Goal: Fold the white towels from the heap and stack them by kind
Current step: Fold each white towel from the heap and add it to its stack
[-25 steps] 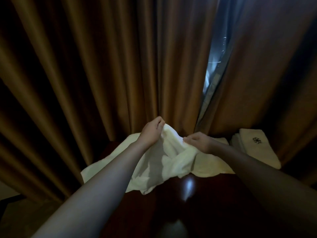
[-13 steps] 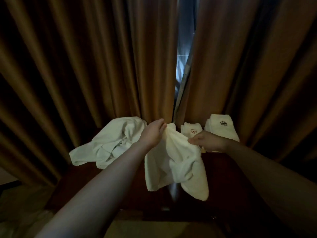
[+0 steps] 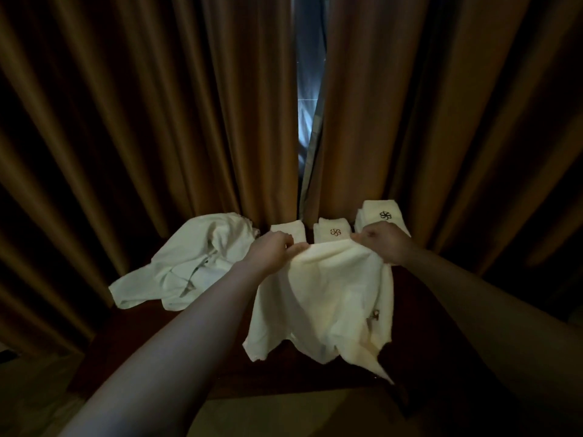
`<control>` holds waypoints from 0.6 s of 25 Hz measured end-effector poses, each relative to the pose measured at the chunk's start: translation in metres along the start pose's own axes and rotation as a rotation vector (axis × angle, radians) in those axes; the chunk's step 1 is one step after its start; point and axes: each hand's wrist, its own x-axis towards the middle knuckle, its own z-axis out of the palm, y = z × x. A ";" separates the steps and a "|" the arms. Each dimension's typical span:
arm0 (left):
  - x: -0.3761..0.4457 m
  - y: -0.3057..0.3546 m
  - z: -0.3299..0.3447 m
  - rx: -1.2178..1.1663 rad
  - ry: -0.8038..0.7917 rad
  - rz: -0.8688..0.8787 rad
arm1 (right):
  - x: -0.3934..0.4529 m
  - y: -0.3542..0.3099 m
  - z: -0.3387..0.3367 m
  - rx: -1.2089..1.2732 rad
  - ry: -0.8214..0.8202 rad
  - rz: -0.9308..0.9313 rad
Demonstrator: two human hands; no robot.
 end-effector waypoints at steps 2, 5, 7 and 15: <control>0.003 -0.013 -0.003 -0.106 -0.095 -0.041 | 0.000 -0.001 -0.005 -0.030 0.019 -0.022; 0.006 -0.024 -0.009 -0.297 -0.163 -0.106 | 0.002 -0.003 -0.007 -0.120 -0.071 -0.040; 0.009 -0.024 -0.011 -0.390 -0.191 -0.113 | 0.007 -0.001 -0.003 -0.163 -0.045 -0.024; 0.036 -0.043 0.007 -0.010 -0.036 -0.056 | 0.028 0.017 -0.004 -0.054 0.174 0.139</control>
